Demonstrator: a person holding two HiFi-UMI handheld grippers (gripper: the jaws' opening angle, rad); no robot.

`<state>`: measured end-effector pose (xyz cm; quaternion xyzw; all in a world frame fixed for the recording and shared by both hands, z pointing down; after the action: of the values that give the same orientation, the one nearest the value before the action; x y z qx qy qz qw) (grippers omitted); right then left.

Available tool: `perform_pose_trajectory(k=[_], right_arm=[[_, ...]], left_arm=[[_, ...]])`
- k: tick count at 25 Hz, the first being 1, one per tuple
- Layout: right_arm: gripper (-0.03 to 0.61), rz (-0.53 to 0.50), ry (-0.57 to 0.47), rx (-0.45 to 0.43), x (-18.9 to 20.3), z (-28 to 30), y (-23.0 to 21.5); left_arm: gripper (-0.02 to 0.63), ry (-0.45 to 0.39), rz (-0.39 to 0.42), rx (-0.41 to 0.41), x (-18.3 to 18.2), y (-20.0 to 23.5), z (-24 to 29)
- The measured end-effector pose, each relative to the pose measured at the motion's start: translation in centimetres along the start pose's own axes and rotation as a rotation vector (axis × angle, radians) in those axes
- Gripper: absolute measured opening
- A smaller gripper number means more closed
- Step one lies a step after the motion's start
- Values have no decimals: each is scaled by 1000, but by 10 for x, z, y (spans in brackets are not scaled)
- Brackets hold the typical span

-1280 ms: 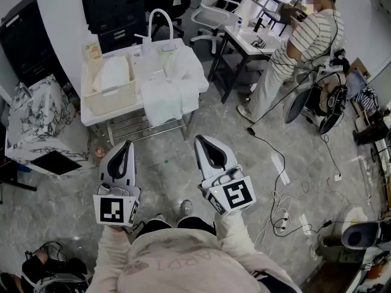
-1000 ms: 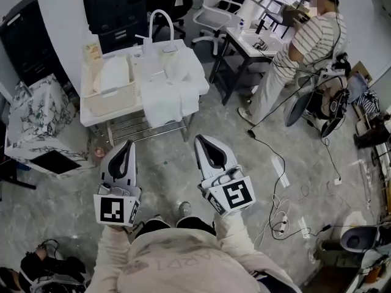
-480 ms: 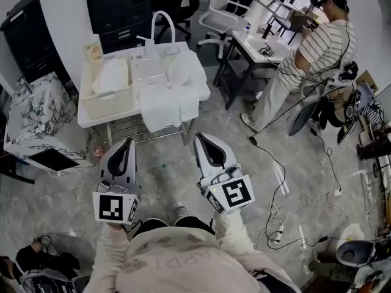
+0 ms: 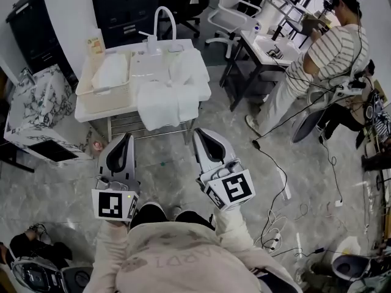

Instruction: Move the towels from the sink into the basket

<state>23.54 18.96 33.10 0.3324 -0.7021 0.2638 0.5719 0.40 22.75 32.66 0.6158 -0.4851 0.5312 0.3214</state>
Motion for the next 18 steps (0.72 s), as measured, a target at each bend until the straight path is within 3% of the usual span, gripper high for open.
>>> perform_pose_trajectory(k=[10, 18], right_arm=[[11, 14, 6, -3, 11, 26, -32], [11, 9, 10, 40, 25, 79, -62]], left_arm=[[6, 15, 1, -4, 15, 5, 39], [6, 12, -11, 30, 33, 42, 96]])
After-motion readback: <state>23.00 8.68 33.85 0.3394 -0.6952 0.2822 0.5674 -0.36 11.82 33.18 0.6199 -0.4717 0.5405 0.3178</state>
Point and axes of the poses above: the fingertips, and each gripper's own axes: z forward along the fingers, y to its left, x out of its underside, the point moved 8 cm from there along -z, backward along the fingers, and after that the axes turned 6 degrees about -y, right-handed, at the moved point
